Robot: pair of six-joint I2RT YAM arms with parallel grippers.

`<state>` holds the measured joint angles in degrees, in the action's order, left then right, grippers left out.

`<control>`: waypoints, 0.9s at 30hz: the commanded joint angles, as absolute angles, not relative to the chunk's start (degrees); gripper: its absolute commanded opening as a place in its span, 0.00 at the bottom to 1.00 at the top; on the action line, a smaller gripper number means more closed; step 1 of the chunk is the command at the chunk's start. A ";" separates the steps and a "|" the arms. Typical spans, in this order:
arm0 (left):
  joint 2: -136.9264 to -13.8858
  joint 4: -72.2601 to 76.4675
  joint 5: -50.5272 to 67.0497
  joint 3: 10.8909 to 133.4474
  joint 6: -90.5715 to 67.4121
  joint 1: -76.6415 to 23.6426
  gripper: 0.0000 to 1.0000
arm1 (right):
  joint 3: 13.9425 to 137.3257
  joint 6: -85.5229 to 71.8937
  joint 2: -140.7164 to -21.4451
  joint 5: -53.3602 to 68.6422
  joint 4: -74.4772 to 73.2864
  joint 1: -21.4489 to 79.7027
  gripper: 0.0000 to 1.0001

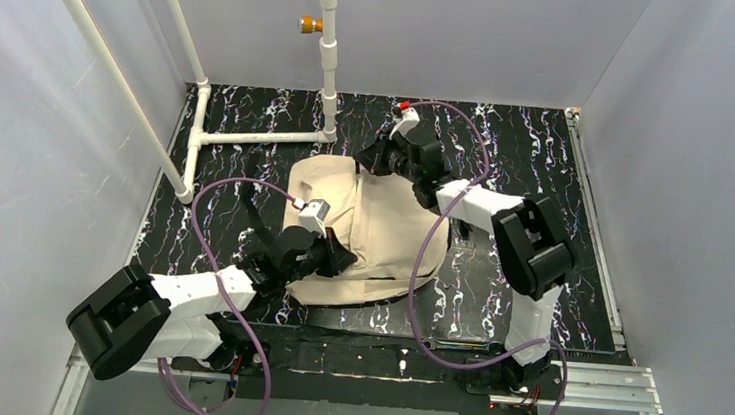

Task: Pack the student bag
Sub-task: Zip the student bag at the center of the board, then reset both arms

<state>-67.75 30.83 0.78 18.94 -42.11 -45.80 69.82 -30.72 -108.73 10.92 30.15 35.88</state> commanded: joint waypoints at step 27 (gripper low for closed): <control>-50.41 -24.09 0.92 54.97 -37.34 -45.32 0.80 | 90.53 -13.28 -92.18 -4.40 -29.09 31.00 0.98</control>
